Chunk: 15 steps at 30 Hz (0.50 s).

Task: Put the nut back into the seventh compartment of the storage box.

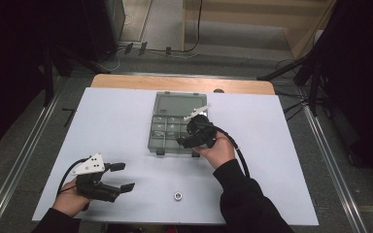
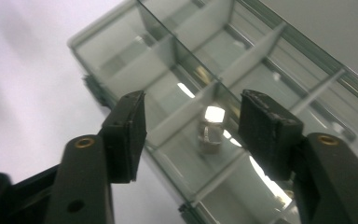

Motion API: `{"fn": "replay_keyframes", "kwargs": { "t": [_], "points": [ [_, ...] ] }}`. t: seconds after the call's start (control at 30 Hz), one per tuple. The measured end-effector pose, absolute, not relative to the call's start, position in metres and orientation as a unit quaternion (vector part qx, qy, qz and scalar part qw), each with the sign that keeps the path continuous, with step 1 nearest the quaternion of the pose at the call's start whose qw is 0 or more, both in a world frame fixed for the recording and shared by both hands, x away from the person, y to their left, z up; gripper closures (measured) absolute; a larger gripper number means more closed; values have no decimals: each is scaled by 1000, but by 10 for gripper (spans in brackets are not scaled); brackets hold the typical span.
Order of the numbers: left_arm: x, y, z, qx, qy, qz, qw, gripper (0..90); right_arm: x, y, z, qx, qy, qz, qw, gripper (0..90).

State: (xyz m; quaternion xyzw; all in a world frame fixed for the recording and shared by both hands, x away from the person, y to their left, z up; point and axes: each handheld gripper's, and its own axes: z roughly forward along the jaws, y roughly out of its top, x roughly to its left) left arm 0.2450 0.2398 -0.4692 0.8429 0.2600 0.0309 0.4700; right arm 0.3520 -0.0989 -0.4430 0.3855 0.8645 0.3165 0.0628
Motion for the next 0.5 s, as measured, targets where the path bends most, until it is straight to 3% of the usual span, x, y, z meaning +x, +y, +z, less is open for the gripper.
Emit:
{"fn": "replay_keyframes", "kwargs": {
  "t": [0.5],
  "points": [
    [245,241,-468,841,261,33,472,198,326,-100,-445,326,874,355,66,318]
  ]
}}
